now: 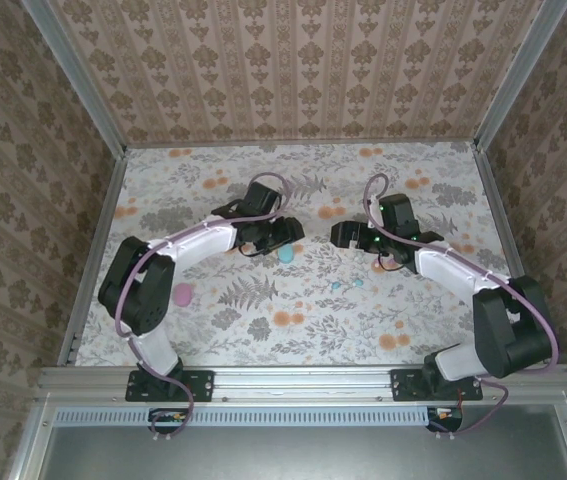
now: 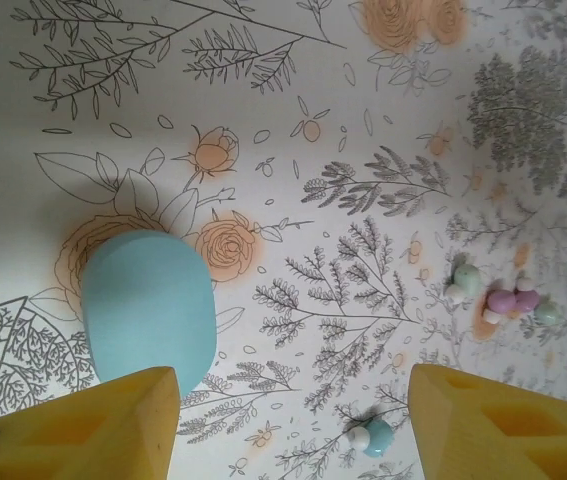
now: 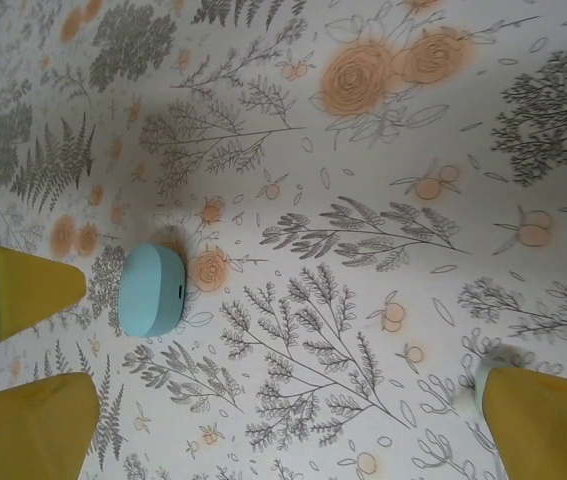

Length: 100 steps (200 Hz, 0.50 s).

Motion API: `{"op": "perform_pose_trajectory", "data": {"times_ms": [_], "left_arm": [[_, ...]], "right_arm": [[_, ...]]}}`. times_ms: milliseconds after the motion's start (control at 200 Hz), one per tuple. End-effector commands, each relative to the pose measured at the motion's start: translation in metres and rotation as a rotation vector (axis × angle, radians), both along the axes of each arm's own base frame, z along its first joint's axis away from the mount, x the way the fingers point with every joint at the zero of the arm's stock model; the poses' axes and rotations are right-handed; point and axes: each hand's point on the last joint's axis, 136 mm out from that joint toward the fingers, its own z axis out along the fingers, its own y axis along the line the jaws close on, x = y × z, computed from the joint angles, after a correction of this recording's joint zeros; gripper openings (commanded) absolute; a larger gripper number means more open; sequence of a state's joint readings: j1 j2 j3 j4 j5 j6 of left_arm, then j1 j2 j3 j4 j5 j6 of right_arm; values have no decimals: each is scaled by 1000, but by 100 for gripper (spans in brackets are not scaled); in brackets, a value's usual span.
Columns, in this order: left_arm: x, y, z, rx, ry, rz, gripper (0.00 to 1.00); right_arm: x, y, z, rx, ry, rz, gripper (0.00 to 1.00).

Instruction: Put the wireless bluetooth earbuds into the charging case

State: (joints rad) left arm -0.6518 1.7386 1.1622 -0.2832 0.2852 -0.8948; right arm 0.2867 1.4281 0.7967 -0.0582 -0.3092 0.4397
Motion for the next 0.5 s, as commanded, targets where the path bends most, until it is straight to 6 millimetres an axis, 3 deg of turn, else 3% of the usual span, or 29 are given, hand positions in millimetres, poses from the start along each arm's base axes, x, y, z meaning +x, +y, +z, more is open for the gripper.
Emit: {"op": "perform_pose_trajectory", "data": {"times_ms": [0,115,300,495], "left_arm": [[-2,16,13,-23,-32,54,62],[5,65,24,38,-131,177,63],[11,145,38,86,-215,326,64],[5,201,57,122,-319,437,68]], "right_arm": [[5,8,3,-62,-31,32,96],[3,31,-2,-146,-37,131,89],[4,74,-28,-268,8,268,78],[10,107,-53,-446,25,330,78]]}}
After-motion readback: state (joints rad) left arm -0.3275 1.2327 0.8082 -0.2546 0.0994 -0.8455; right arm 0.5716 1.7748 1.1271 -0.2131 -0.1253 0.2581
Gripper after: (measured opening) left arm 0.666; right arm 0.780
